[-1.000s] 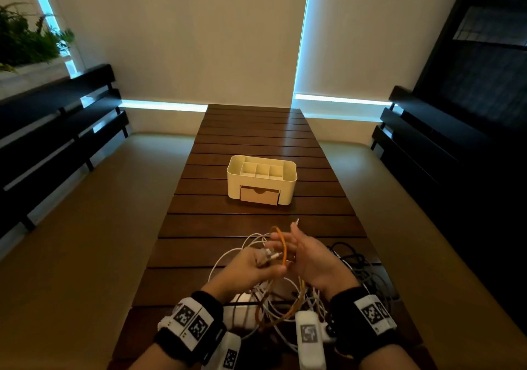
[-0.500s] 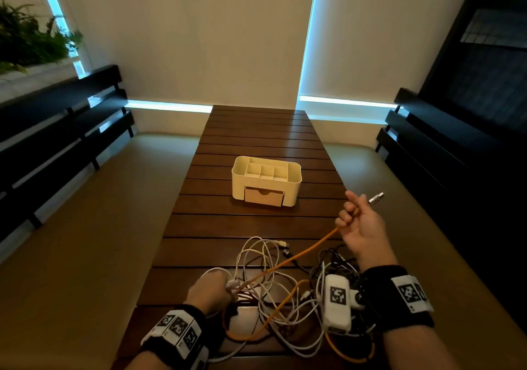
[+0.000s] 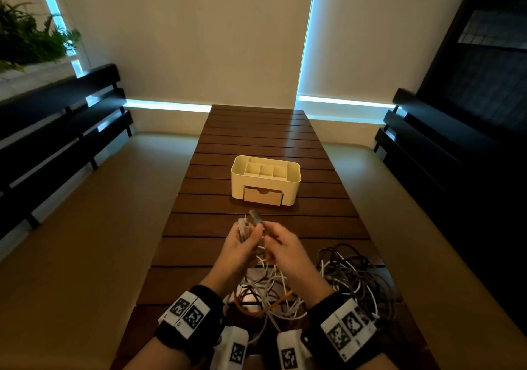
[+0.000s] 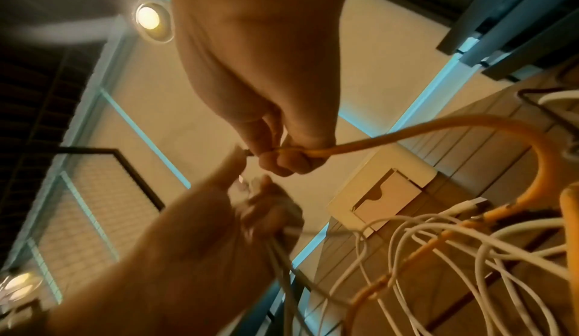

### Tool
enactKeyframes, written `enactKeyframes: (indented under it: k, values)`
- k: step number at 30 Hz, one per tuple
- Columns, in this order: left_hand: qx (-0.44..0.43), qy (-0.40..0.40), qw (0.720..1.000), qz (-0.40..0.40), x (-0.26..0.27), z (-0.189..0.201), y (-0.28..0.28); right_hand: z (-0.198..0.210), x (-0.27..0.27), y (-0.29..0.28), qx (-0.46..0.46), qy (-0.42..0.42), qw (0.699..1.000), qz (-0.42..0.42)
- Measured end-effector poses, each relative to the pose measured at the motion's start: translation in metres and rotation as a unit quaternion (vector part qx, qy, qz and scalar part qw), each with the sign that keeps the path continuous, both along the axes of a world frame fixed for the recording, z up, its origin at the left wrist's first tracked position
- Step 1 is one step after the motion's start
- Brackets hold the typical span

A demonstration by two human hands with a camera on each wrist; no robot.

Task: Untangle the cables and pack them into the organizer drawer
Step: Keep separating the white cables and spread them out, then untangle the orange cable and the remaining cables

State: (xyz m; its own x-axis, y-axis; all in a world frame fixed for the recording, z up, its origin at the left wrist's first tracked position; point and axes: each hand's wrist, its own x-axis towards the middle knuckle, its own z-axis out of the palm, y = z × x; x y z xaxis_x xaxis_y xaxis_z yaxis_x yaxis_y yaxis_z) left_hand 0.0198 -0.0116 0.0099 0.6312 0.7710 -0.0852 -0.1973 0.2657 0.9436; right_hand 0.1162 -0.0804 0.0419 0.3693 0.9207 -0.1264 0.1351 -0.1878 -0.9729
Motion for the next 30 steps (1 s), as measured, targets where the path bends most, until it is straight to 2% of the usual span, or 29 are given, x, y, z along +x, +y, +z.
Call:
enactKeyframes:
  k: [3,9,11,13,16,18,20,21,23,25,27,30]
  values:
    - [0.002,-0.008,0.999,0.048,0.006,0.001,-0.003,-0.009,-0.011,0.000,0.045,-0.092,0.994,-0.027]
    - [-0.005,0.020,0.996,0.082,0.010,-0.001,-0.007,-0.016,-0.016,-0.001,0.059,-0.136,0.983,-0.107]
    - [-0.004,0.027,0.997,0.078,0.010,0.001,-0.007,-0.018,-0.015,0.000,0.053,-0.160,0.980,-0.106]
    - [-0.018,0.016,0.998,0.066,0.008,0.007,-0.006,-0.019,-0.012,-0.001,0.027,-0.192,0.979,-0.057]
    - [-0.068,-0.060,0.992,0.086,0.002,0.019,-0.001,-0.020,0.003,-0.005,-0.017,-0.202,0.978,0.046]
    - [-0.109,-0.112,0.980,0.119,-0.006,0.027,0.008,-0.022,0.022,-0.012,-0.074,-0.229,0.961,0.134]
    - [-0.120,-0.131,0.978,0.108,-0.018,0.035,0.020,-0.027,0.041,-0.020,-0.105,-0.211,0.952,0.193]
    - [-0.095,-0.106,0.986,0.085,-0.022,0.035,0.025,-0.028,0.047,-0.023,-0.101,-0.195,0.957,0.188]
    - [0.038,0.031,0.999,0.012,-0.023,0.030,0.024,-0.027,0.053,-0.023,-0.063,-0.197,0.968,0.143]
    - [0.177,0.165,0.968,-0.064,-0.016,0.020,0.015,-0.021,0.049,-0.018,-0.002,-0.216,0.970,0.108]
    - [0.198,0.200,0.952,-0.117,-0.008,0.013,0.006,-0.014,0.041,-0.012,0.050,-0.193,0.976,0.090]
    - [0.187,0.176,0.957,-0.137,-0.008,0.021,0.000,-0.008,0.040,-0.010,0.089,-0.096,0.990,0.062]
